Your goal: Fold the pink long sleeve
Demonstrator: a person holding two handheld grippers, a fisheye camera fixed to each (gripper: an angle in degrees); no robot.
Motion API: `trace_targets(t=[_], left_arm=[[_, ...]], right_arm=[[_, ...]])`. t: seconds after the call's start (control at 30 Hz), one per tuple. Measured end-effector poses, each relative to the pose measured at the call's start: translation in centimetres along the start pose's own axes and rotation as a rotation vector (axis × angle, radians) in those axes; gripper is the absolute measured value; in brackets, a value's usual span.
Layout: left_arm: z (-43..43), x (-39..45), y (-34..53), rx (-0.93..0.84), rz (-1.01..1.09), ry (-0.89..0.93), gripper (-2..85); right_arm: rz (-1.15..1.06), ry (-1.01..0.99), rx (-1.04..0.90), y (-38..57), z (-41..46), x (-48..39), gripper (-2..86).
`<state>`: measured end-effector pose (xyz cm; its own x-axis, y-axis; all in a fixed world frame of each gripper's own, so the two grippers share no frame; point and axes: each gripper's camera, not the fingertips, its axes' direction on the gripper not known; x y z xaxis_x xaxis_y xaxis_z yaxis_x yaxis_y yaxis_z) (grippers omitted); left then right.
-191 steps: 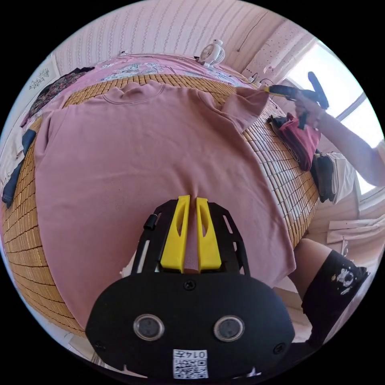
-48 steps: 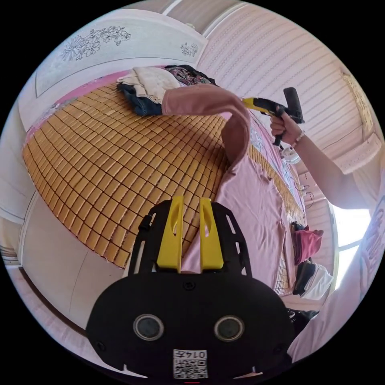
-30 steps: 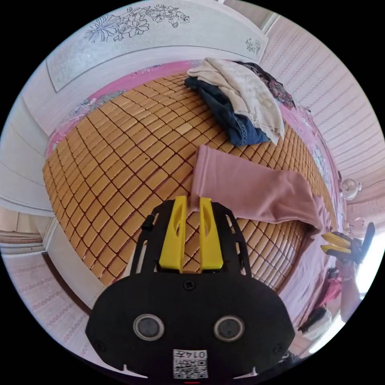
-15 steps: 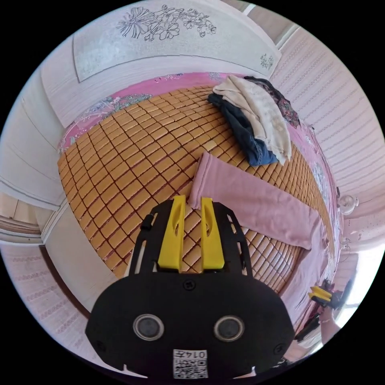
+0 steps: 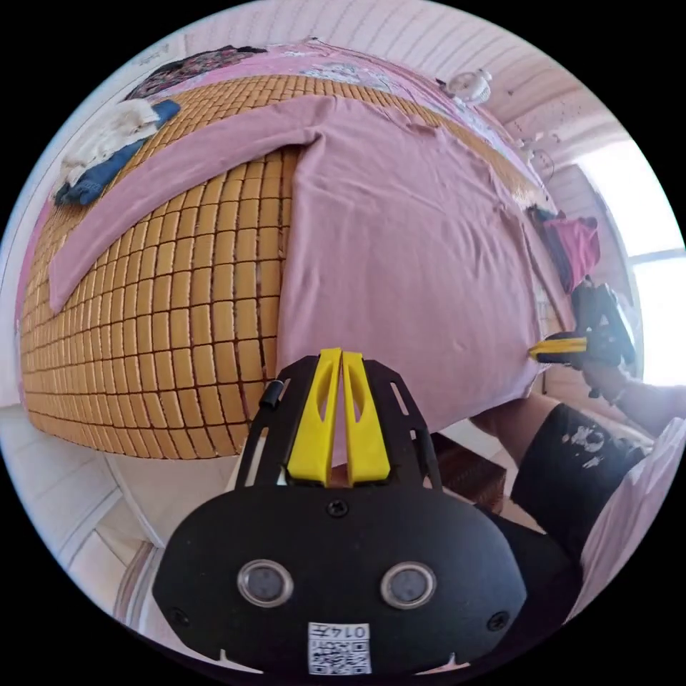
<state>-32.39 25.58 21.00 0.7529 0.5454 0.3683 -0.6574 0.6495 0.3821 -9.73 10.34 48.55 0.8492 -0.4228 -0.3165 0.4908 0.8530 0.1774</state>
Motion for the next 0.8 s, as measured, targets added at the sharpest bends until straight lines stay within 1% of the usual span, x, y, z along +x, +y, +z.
trace_targets(t=[0.03, 0.07, 0.1, 0.23, 0.3, 0.43, 0.5, 0.63, 0.73, 0.8], left_arm=[[0.7, 0.5, 0.0, -0.035, 0.036, -0.045, -1.0], [2.1, 1.3, 0.1, -0.095, 0.119, -0.107, -1.0], [2.1, 1.9, 0.5, -0.07, 0.193, -0.142, -1.0], [2.4, 2.4, 0.9, -0.075, 0.229, -0.181, -1.0], [2.9, 3.0, 0.4, -0.125, 0.257, -0.212, -1.0], [3.3, 2.8, 0.2, -0.154, 0.258, -0.195, -1.0], [3.5, 2.6, 0.7, -0.138, 0.27, -0.181, -1.0], [3.9, 2.4, 1.5, -0.101, 0.269, -0.173, -1.0], [4.2, 2.4, 2.8, -0.037, 0.242, -0.175, -1.0], [4.5, 2.5, 4.1, 0.041, 0.23, -0.189, -1.0]], right_arm=[[0.022, -0.015, -0.026, 0.1, 1.0, 0.1, 1.1], [0.023, -0.021, -0.031, 0.2, 1.2, 0.3, 0.8], [0.025, -0.026, -0.036, 0.3, 1.3, 0.3, 0.7], [0.018, -0.066, -0.027, 1.4, 2.2, 1.1, 0.1], [0.013, -0.072, -0.022, 2.1, 2.5, 1.3, 0.0], [-0.023, 0.009, 0.0, 3.8, 3.4, 0.1, -0.1], [-0.011, 0.013, 0.021, 4.8, 3.9, 0.1, -0.2], [0.041, -0.058, 0.13, 8.1, 5.0, 1.4, -0.5], [0.053, -0.068, 0.222, 10.8, 5.9, 1.6, -0.7], [0.064, -0.058, 0.269, 12.3, 6.5, 1.5, -0.7]])
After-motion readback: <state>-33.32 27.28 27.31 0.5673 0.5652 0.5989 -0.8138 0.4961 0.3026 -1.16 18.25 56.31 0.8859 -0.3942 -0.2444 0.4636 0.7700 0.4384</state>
